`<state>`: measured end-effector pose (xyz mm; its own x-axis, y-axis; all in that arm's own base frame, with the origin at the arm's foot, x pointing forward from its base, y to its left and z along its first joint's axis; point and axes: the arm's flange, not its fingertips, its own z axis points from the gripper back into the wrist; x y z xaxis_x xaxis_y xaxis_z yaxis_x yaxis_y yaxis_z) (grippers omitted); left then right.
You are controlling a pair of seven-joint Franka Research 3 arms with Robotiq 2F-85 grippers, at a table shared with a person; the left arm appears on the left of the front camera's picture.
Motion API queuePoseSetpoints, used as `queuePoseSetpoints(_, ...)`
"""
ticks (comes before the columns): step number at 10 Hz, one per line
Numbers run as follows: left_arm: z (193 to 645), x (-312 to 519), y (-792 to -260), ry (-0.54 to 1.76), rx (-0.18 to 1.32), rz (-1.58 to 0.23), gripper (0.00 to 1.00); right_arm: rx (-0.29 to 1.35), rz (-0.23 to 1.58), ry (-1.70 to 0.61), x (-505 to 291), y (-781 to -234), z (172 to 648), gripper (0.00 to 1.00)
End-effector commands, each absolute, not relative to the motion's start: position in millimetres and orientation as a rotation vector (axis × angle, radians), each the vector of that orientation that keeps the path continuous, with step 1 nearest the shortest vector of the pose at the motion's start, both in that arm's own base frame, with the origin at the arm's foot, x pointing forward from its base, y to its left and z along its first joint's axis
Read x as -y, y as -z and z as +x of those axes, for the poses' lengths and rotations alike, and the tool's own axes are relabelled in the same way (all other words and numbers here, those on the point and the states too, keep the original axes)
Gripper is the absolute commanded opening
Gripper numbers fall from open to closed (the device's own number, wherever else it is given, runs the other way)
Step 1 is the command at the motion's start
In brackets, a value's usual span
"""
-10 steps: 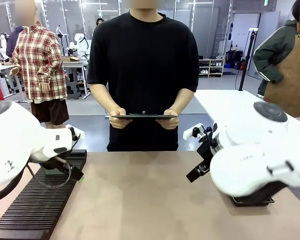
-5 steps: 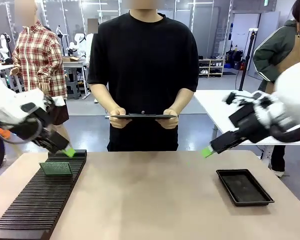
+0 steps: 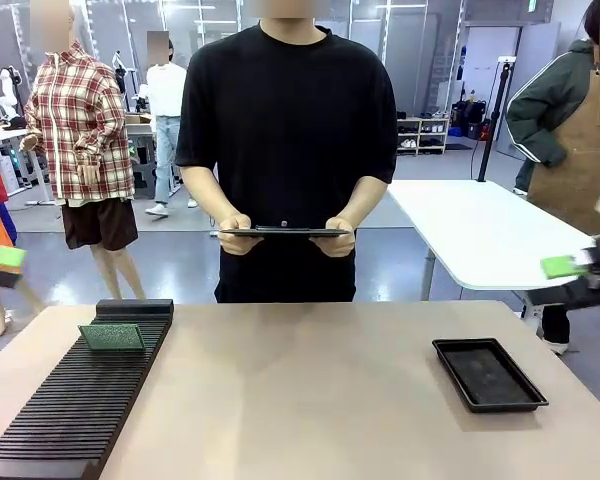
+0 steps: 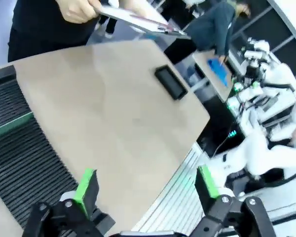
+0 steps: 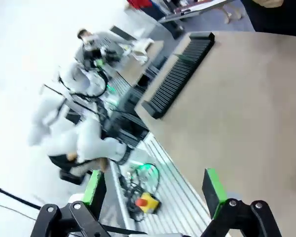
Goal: Inspect the PCB.
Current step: Pick up the Blank PCB and present it to the human.
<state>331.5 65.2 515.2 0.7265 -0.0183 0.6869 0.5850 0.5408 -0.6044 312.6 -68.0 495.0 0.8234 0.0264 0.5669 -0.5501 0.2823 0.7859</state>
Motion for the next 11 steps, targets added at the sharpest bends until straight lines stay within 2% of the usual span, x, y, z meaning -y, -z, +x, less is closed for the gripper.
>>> queuePoseSetpoints(1,302,-107,-489,0.362,0.757,-1.029,1.0,0.508,1.312,-0.278,84,-456,273,1.0)
queuePoseSetpoints(2,293,-129,-482,0.297,0.762,-1.056,1.0,0.522,1.314,-0.269,93,-451,261,1.0)
queuePoseSetpoints(4,275,-166,-477,0.201,0.873,-1.025,1.0,0.497,1.306,-0.152,119,-434,240,1.0)
queuePoseSetpoints(6,267,-179,-478,0.148,0.833,-0.98,1.0,0.547,1.331,-0.102,127,-422,224,1.0)
queuePoseSetpoints(10,270,-198,-477,0.108,0.83,-0.96,1.0,0.555,1.305,-0.128,118,-419,228,1.0)
queuePoseSetpoints(11,270,-198,-477,0.108,0.83,-0.96,1.0,0.534,1.326,-0.083,179,-440,252,1.0)
